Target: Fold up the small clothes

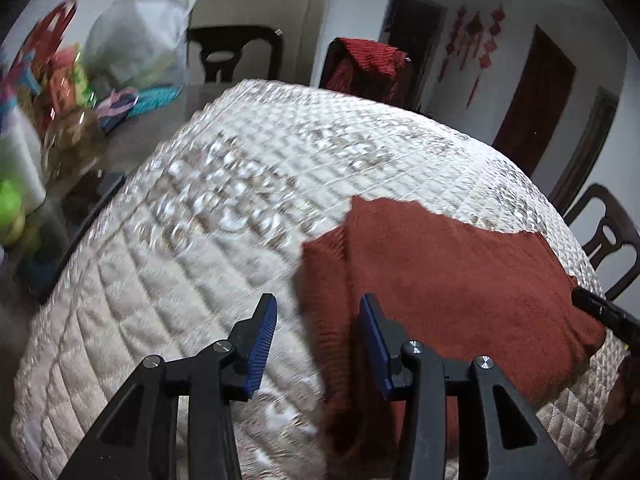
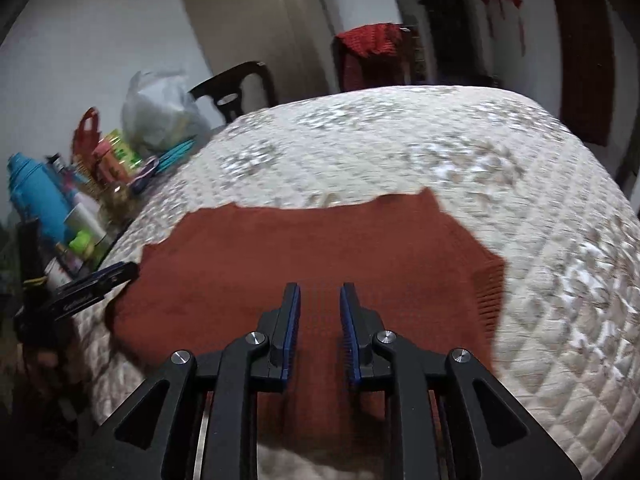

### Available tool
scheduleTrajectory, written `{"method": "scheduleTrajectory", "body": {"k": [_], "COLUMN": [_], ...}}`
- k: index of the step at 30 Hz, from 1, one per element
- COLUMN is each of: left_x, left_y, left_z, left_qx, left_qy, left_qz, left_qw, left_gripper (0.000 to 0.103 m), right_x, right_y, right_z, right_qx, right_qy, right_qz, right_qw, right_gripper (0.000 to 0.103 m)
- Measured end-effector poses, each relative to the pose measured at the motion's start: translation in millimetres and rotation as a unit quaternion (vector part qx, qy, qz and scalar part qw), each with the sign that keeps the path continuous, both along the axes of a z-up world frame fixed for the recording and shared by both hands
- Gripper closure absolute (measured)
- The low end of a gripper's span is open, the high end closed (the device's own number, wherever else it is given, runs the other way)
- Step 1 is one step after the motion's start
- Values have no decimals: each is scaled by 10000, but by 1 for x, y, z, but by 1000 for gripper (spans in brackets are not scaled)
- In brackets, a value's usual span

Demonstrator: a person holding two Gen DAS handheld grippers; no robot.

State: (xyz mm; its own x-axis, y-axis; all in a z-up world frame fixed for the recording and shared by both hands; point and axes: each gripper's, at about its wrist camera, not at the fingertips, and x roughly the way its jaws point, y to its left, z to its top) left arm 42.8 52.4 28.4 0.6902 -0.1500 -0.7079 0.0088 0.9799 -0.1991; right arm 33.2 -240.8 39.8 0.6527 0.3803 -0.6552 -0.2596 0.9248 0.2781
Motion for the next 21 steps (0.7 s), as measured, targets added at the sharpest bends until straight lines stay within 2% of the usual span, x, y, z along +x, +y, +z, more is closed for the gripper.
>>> {"method": "scheduleTrajectory", "body": {"k": [4,6,8,17,21], "left_x": [-2,-1,-1,20,15], "left_y": [10,12,10,-1,-5], "left_z": [-7,-8,-8,-13,-13], "left_qx": [-451,-788,-965,-1093,-1128], "left_qy": [136,199,189,208,179], "left_qz": [10,-70,-189,-391,-478], "left_qw": [9989,9967,9950,9930,9923], "left_gripper": [56,56,56,56,56], "right_x": [1,1,2,6,4], "right_y": [22,34,44,55,57], "right_z": [-3,-4,-5,-13,-15], "right_qx": [-14,-22,-35,-34,-46], "right_qy": [24,26,30,163,185], "right_qz": [395,602,777,954,964], "right_qw": [9992,9982,9970,9953,9952], "right_gripper": [82,82,82,82,82]}}
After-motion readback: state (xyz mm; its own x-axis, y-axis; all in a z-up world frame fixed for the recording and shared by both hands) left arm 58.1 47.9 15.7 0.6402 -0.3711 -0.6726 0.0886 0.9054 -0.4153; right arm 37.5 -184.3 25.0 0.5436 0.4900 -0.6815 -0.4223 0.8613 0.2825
